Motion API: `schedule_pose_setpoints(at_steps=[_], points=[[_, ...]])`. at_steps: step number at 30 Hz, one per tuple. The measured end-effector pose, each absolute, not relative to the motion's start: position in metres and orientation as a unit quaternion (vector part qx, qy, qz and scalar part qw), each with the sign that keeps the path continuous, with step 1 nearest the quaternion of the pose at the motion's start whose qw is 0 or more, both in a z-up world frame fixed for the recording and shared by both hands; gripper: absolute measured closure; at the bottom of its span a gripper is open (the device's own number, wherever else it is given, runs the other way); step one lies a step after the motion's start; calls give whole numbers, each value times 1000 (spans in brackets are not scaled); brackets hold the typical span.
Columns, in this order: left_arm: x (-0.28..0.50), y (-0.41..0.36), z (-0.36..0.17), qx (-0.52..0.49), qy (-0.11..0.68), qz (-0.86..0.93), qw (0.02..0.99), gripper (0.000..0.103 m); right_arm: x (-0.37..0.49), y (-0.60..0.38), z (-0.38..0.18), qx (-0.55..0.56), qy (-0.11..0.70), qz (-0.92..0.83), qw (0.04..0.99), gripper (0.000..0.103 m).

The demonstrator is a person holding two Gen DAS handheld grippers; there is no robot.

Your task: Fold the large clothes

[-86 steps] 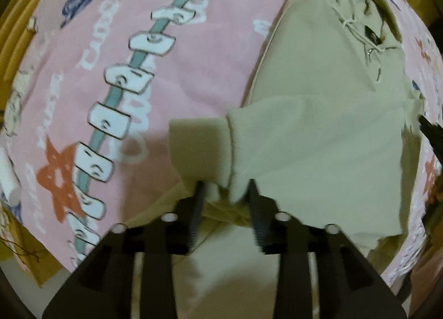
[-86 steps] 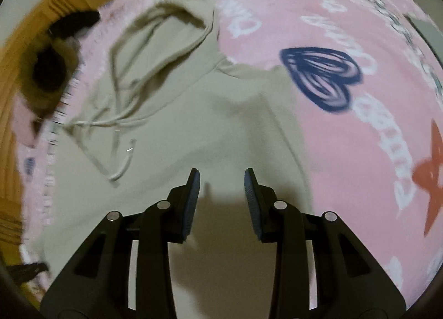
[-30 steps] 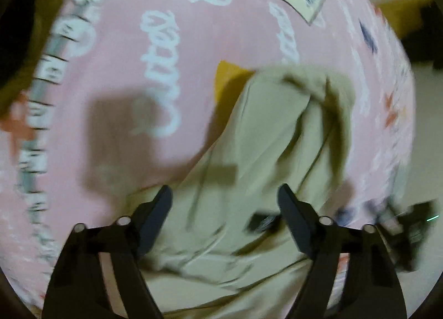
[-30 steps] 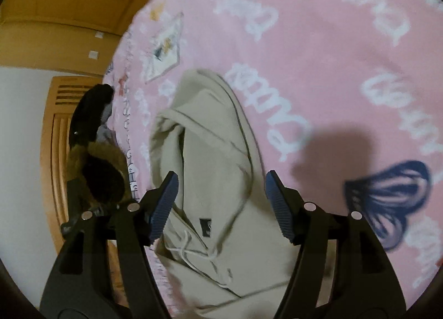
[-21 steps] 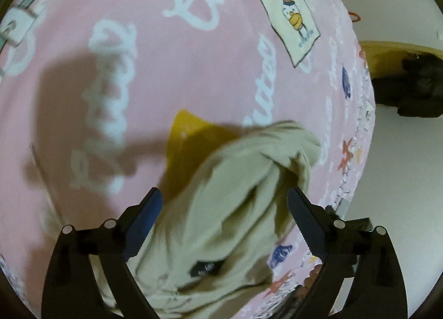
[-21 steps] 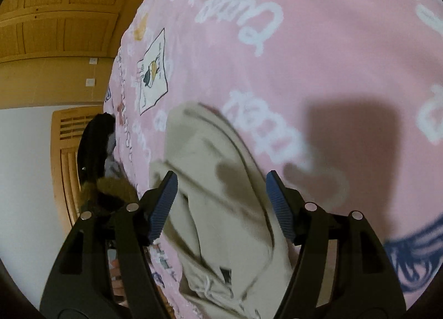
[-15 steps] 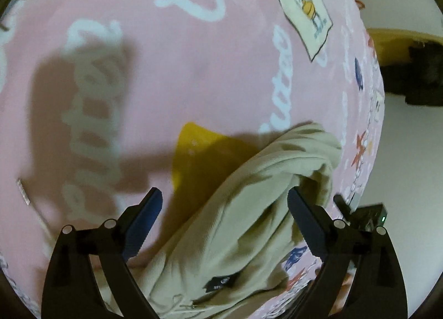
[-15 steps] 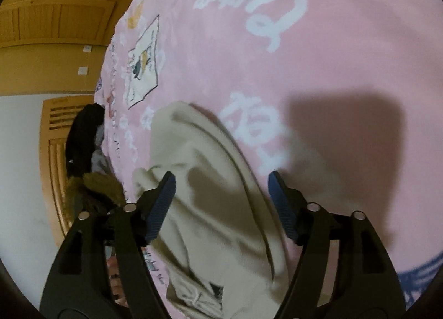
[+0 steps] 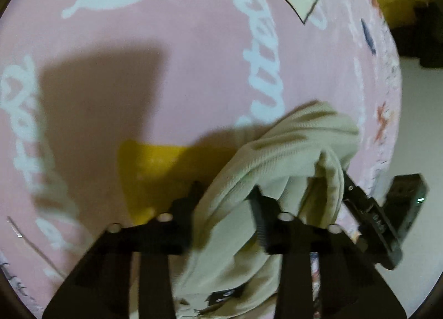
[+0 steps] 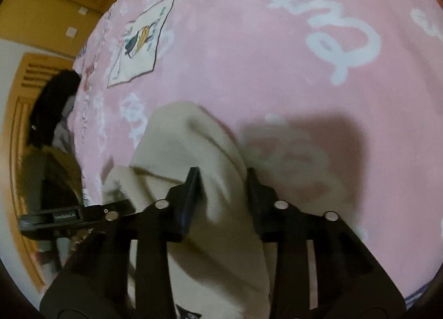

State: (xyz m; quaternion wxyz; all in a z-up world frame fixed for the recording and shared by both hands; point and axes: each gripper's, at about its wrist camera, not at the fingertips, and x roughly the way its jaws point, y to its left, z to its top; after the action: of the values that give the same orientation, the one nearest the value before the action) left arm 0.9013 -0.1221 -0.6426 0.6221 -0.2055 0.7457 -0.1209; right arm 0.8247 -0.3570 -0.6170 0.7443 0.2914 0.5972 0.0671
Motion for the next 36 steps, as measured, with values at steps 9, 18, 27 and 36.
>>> schedule_pose_setpoints(at_steps=[9,18,27,36], points=[[861,-119,-576,-203,713,-160,651,96,809,-333,-552,249,558,125,781,89],[757,-105,-502,-132,625,-147,755,96,730,-289,-470,51,465,222,855,90],[634,-99,-532,-192,595,-143,767,88,571,-246,-475,-177,349,270,880,90],[549,-85,-542,-203,605,-167,751,49,491,-260,-542,-141,417,238,866,87]])
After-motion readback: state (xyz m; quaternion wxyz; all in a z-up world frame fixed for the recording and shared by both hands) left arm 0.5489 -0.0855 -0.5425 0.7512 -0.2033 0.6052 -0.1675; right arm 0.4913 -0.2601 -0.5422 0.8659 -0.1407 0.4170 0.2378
